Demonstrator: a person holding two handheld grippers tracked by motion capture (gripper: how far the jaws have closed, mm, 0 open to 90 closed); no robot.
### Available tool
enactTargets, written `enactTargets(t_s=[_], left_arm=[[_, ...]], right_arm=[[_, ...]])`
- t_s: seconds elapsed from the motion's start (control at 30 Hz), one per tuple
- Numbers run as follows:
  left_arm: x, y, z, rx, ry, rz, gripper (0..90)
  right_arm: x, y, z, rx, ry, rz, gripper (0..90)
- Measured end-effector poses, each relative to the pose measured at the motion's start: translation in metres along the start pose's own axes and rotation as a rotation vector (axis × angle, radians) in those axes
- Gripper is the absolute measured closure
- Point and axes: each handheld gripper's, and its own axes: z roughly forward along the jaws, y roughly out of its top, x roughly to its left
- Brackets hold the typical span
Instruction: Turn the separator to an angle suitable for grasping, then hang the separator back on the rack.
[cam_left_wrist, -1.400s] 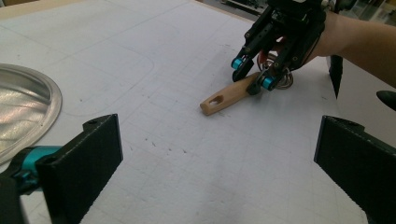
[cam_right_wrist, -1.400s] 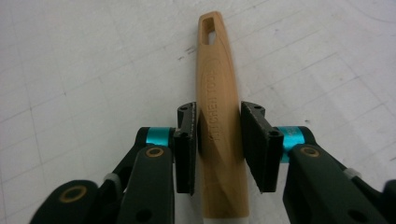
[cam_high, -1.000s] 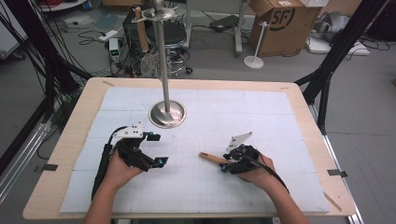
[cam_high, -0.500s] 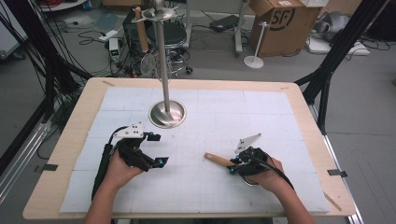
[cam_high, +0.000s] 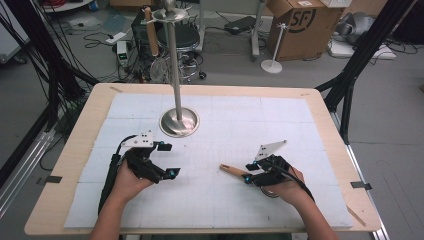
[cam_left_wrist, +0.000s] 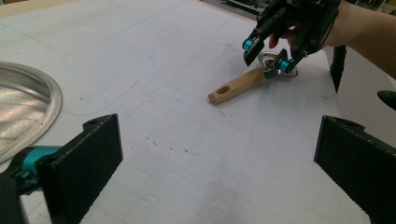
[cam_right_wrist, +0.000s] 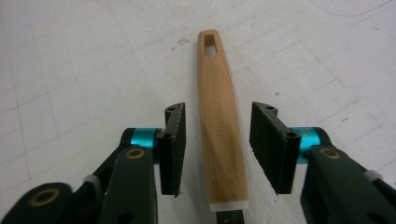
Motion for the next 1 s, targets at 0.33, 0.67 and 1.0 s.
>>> enactTargets(t_s=[0.33, 0.67, 1.0], left_arm=[[0.002, 0.001, 0.003, -0.007, -0.002, 0.002, 1.6], [0.002, 0.002, 0.005, -0.016, -0.006, -0.001, 1.6], [0.0, 0.003, 0.005, -0.008, -0.007, 0.006, 1.6]], right_arm=[[0.001, 0.0, -0.008, -0.061, -0.012, -0.001, 42.9], [0.002, -0.007, -0.011, -0.045, -0.043, -0.005, 39.4], [0.002, -0.01, -0.002, 0.054, -0.053, -0.009, 39.0]])
